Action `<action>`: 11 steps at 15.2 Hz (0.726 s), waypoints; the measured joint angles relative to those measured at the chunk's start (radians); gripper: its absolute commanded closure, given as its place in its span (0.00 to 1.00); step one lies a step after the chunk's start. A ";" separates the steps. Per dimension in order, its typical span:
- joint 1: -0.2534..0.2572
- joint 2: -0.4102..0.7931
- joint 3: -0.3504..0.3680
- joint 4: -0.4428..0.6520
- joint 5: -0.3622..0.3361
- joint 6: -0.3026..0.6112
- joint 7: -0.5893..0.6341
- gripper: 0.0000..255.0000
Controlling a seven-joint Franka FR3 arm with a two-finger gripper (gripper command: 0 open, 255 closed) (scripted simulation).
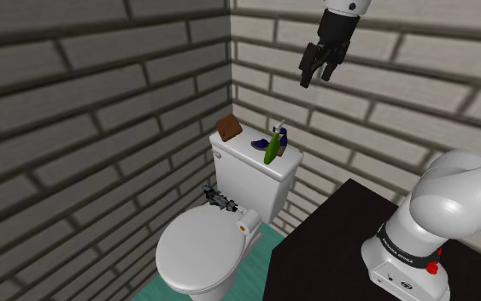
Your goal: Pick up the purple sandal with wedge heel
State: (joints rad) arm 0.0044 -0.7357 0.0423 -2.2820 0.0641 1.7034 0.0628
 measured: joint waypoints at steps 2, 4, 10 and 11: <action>-0.002 0.011 -0.004 -0.003 -0.003 0.011 -0.005 0.00; -0.010 0.053 -0.017 -0.007 -0.012 0.049 -0.021 0.00; -0.032 0.227 -0.054 0.002 -0.034 0.183 -0.068 0.00; -0.037 0.256 -0.064 0.002 -0.038 0.207 -0.079 0.00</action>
State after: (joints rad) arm -0.0326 -0.4799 -0.0214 -2.2803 0.0256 1.9106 -0.0162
